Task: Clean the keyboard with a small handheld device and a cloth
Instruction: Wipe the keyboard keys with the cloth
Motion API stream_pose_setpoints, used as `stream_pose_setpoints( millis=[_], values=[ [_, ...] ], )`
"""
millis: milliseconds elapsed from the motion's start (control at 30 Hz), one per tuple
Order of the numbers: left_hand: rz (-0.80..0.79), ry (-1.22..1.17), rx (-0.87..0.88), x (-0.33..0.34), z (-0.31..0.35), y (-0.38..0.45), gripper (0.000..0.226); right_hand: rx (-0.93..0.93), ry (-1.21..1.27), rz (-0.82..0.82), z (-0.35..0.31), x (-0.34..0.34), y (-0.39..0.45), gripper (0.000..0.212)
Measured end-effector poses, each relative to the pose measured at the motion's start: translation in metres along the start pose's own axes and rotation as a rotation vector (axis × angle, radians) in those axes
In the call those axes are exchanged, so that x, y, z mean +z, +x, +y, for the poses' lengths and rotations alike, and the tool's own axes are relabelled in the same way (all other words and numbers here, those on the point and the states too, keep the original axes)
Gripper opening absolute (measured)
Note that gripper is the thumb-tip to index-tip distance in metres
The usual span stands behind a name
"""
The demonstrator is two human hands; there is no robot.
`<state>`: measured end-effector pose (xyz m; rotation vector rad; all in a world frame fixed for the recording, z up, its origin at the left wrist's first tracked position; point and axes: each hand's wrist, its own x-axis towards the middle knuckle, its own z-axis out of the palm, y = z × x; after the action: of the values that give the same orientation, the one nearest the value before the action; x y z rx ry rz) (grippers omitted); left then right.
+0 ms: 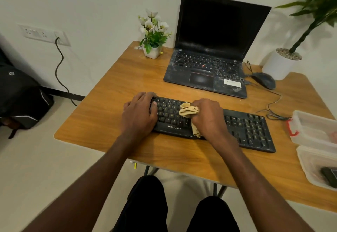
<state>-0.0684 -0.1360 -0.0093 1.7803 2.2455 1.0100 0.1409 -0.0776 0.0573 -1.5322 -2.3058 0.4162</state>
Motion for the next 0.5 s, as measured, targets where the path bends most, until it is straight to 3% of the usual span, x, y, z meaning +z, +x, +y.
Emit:
stream_pose_setpoints(
  millis=[133,233,400,500],
  values=[
    [0.006,0.013,-0.01,0.001,0.0,0.001,0.039,0.043,-0.082,0.029,0.006,-0.007,0.009,0.015],
    [-0.002,0.018,-0.015,0.001,0.0,0.001,0.04,0.043,0.022,-0.019,0.009,-0.005,0.005,0.024],
    [0.004,0.024,-0.011,0.001,0.0,0.002,0.037,0.125,-0.139,0.0,0.031,-0.024,0.003,0.026],
    [0.001,0.006,0.001,0.001,-0.001,0.001,0.038,0.077,0.062,0.04,0.02,-0.016,0.002,0.021]
  ],
)
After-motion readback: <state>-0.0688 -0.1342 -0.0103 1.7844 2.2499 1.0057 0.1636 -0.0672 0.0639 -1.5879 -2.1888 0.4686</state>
